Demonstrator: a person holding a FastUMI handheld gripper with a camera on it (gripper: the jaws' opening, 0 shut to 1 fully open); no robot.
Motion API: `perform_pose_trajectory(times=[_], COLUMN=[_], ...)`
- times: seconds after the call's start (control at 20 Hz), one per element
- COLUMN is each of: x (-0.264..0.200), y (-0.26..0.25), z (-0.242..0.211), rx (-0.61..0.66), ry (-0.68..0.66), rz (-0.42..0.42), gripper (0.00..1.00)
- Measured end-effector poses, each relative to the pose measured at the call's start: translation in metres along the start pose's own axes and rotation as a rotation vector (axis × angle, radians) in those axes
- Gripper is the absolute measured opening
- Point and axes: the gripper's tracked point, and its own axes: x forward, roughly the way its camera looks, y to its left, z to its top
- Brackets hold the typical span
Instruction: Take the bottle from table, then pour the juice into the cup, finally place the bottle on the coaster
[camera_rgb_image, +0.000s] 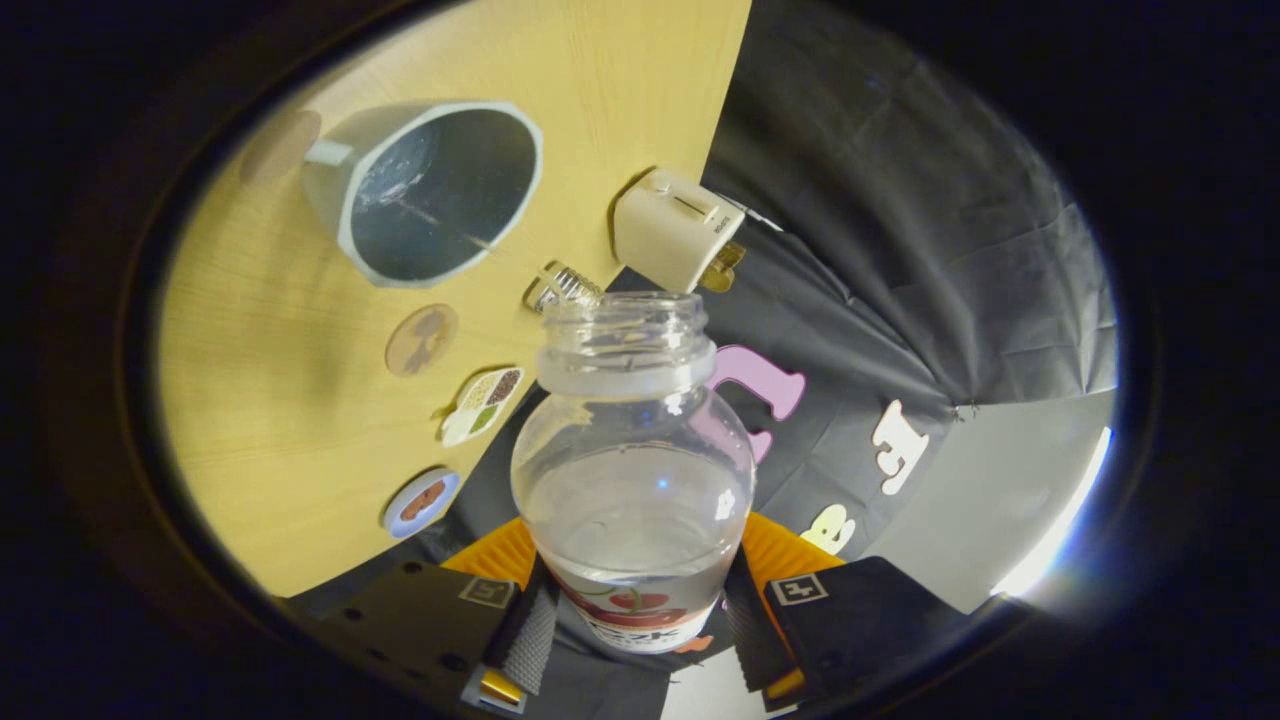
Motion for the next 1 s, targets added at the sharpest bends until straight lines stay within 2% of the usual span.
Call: perform_pose_trajectory(times=[0.2,0.45,0.8,1.0], x=[-0.007,-0.023,-0.026,-0.023], y=[0.02,0.051,0.091,0.104], z=[-0.005,-0.006,0.005,0.004], rx=[0.119,0.411,0.915,1.253], ry=[0.044,0.113,0.254,0.336], rz=[0.077,0.251,0.49,0.619], gripper=[0.77,0.77,0.77,0.77])
